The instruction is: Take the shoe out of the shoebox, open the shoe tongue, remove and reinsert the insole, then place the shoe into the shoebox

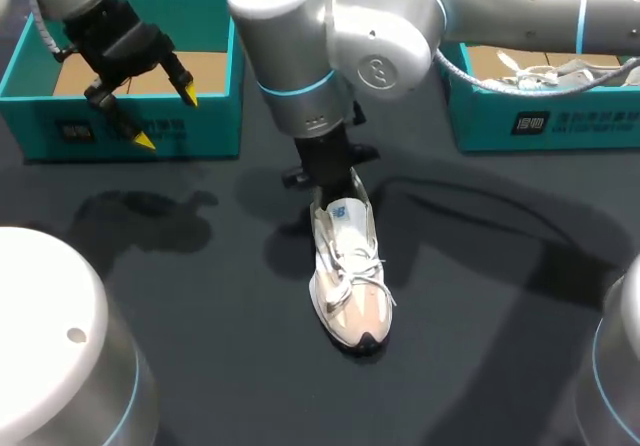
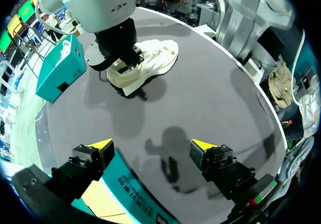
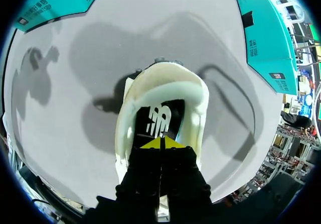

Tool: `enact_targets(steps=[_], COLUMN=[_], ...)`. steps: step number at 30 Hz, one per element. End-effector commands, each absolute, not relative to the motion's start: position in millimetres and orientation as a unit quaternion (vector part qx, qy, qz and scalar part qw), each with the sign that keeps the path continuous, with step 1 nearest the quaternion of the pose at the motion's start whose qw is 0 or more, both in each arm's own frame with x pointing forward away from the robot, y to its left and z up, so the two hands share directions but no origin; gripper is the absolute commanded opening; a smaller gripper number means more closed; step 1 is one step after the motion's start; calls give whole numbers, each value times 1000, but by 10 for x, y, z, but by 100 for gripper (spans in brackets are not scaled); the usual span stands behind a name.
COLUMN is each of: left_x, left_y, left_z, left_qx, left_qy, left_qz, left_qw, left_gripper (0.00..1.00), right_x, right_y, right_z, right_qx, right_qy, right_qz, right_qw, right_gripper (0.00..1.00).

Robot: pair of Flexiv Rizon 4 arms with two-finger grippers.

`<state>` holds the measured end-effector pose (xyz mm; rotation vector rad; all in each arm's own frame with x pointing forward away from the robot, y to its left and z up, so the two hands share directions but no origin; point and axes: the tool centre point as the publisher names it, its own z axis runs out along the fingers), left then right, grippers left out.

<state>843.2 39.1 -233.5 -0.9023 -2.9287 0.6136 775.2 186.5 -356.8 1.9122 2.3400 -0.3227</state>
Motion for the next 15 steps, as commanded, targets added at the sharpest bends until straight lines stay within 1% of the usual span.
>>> enact_targets(steps=[1,6,9,11,14,15], left_x=[8427,8427,8427,8427,8427,8427], left_y=[396,396,396,396,396,396], left_z=[-2331,-2331,-2331,-2331,-2331,-2331], left_qx=[-289,-289,-289,-289,-289,-289], left_qy=[-937,-937,-937,-937,-937,-937], left_qz=[195,195,195,195,195,195], left_qw=[8,8,8,8,8,8], left_gripper=[100,100,100,100,100,100], right_x=[7763,7767,7771,7784,7838,7859], right_y=[1908,1904,1904,1899,1907,1909], right_z=[-3487,-3436,-3448,-3464,-3459,-3461], right_qx=[630,631,630,631,631,631], right_qy=[766,765,767,767,768,767], right_qz=[-111,-113,-110,-108,-106,-108], right_qw=[63,65,55,47,39,36], right_gripper=[0,0,0,5,7,12])
